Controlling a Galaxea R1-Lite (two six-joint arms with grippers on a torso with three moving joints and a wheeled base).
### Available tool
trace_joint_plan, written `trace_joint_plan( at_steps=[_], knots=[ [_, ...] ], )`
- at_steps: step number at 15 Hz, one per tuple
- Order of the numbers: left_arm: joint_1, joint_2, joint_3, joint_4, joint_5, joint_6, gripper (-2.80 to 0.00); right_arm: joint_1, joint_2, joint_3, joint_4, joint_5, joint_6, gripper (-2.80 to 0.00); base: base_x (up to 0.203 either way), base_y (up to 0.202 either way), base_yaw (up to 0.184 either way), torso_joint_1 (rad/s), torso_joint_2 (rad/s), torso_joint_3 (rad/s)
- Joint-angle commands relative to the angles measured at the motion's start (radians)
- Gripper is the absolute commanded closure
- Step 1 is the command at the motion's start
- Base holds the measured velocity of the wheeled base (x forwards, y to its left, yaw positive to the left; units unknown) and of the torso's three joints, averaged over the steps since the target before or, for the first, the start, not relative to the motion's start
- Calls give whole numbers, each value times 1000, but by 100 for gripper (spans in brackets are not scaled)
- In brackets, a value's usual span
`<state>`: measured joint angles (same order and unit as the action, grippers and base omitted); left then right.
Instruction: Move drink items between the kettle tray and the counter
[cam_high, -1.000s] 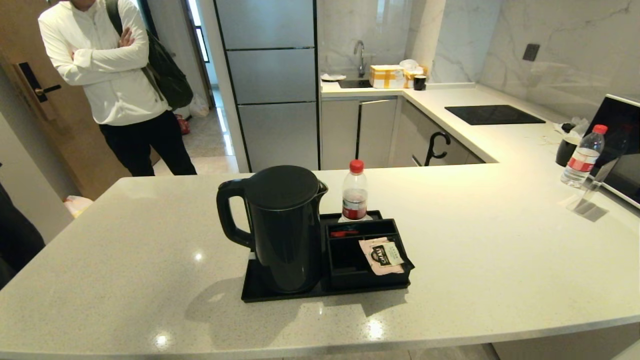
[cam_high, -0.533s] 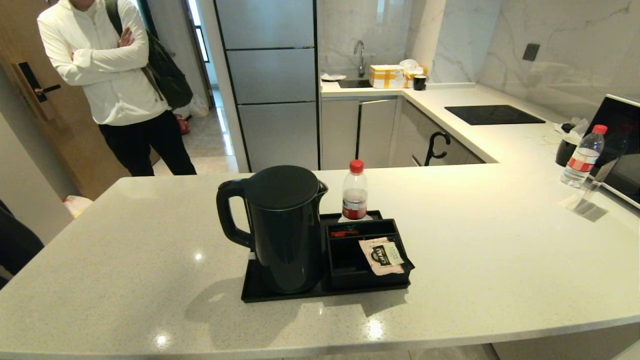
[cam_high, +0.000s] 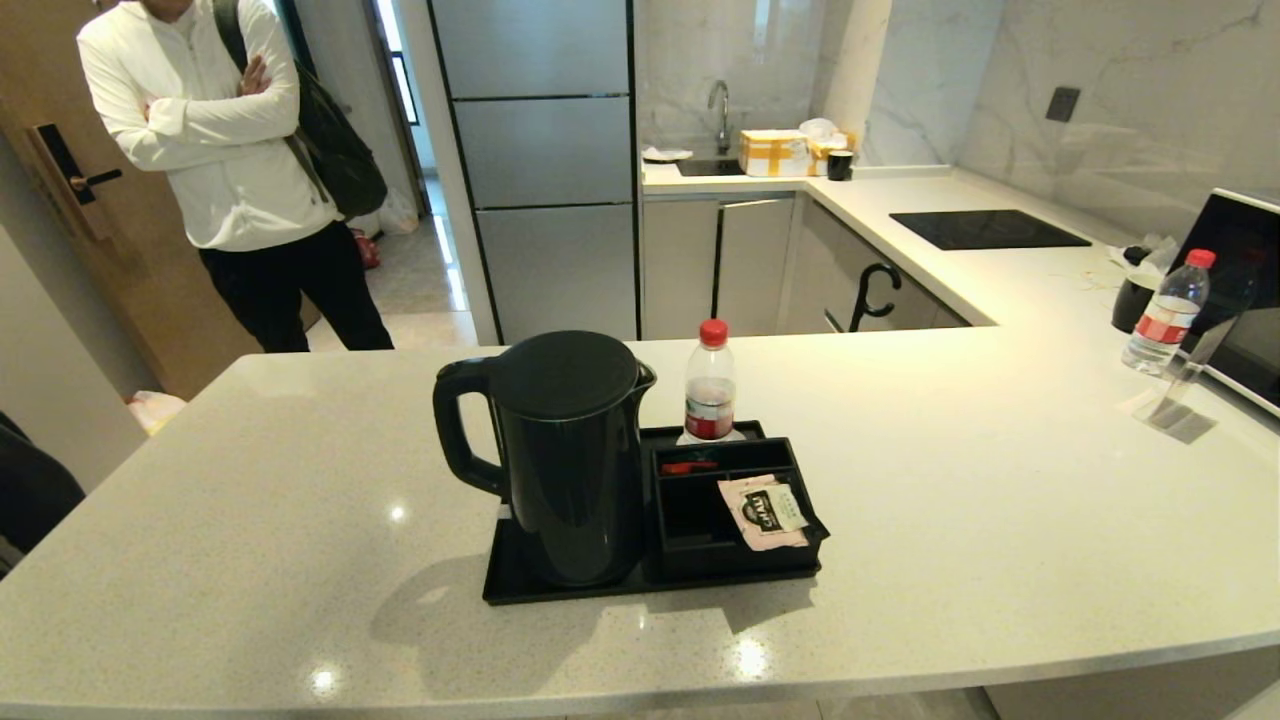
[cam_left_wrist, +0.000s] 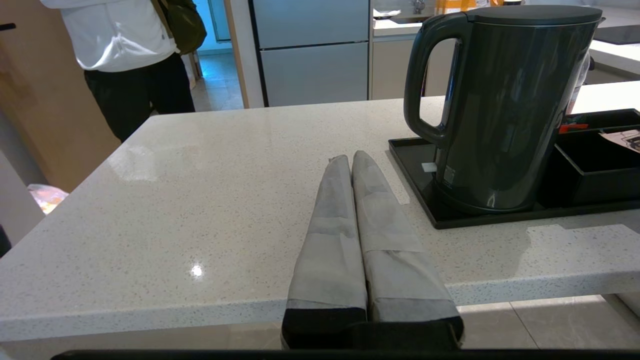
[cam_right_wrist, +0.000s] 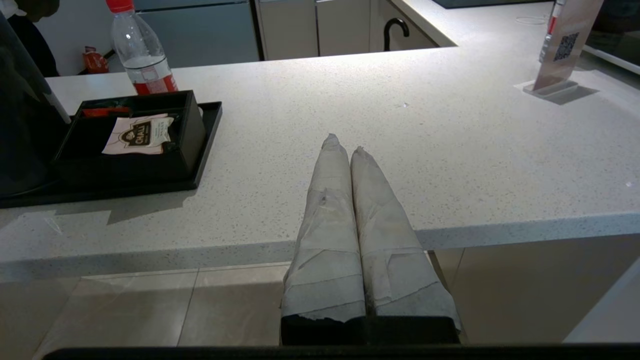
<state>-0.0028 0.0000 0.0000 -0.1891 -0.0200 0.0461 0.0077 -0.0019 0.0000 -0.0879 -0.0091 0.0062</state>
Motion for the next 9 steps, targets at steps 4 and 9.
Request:
trace_joint_plan(
  at_steps=[4, 9],
  knots=[
    [0, 0, 40, -1, 0, 0, 0, 0, 2, 32, -3, 0, -5, 0, 0, 0, 0, 0, 0, 0],
    [-2, 0, 40, -1, 0, 0, 0, 0, 2, 32, -3, -3, 14, 0, 0, 0, 0, 0, 0, 0]
  ],
)
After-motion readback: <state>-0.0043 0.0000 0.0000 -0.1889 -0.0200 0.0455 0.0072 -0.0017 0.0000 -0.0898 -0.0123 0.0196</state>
